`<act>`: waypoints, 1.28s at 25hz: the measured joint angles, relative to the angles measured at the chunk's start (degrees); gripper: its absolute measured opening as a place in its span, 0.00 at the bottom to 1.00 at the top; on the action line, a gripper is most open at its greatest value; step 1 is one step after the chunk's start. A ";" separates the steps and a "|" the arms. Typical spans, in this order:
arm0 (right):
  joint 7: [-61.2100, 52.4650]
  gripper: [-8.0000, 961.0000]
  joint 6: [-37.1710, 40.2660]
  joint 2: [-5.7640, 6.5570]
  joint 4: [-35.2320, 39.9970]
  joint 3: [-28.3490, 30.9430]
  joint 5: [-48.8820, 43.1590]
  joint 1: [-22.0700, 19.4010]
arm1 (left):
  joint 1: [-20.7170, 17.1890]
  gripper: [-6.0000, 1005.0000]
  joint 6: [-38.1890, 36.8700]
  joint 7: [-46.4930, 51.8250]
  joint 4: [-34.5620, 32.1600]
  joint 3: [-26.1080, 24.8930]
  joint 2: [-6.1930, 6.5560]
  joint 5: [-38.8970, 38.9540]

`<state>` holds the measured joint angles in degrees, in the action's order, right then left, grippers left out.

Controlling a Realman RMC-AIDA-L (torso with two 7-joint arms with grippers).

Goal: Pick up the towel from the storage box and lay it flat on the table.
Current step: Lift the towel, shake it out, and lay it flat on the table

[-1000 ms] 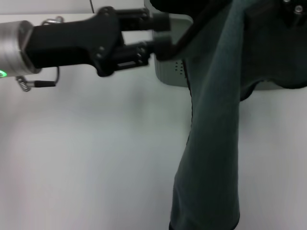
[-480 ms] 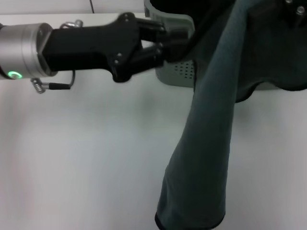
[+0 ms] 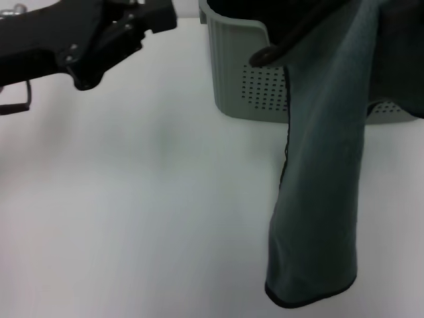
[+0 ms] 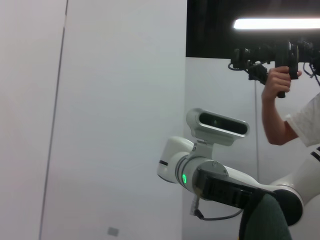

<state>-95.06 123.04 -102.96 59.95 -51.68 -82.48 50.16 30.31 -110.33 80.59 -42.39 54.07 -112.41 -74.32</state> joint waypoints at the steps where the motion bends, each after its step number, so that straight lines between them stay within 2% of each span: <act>1: -0.01 0.01 0.00 0.02 -0.07 0.21 0.02 -0.21 | -0.28 0.02 -0.01 0.00 -0.19 0.00 0.06 0.12; 5: -0.02 0.01 -0.01 0.10 -0.23 1.32 0.17 -0.50 | -1.38 0.01 0.21 0.03 -0.24 -0.43 0.18 0.24; 7: -0.03 0.01 0.00 -0.04 -0.24 2.69 1.02 -0.11 | -1.41 0.02 1.44 0.57 1.49 -2.29 -0.16 -0.29; 12: 0.16 0.01 0.05 0.24 -0.50 3.24 8.32 3.22 | 0.37 0.05 7.80 2.82 6.36 -3.88 -0.94 -2.39; 17: 0.32 0.01 -0.04 -0.39 -0.68 3.05 8.88 8.47 | 4.98 0.07 12.65 4.90 8.27 -3.61 -3.57 -8.33; 22: 0.34 0.01 -0.09 -1.36 -1.99 2.50 6.85 12.14 | 10.57 0.07 12.93 4.69 10.55 -3.04 -5.79 -13.16; 25: 0.13 0.01 -0.09 -1.69 -1.82 2.50 4.80 11.53 | 10.71 0.08 9.84 4.50 10.17 -2.44 -5.97 -12.92; 28: -0.04 0.01 -0.11 -1.67 -1.72 2.59 4.33 10.05 | 9.55 0.08 4.88 3.86 10.04 -2.59 -5.33 -10.77; 32: -0.10 0.01 -0.11 -0.43 -2.27 3.06 4.18 6.08 | 7.74 0.09 -1.93 2.86 9.45 -2.59 -4.42 -7.58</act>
<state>-95.16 122.93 -103.39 57.68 -48.61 -78.30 56.24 38.04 -112.27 83.46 -32.94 51.48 -116.83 -81.90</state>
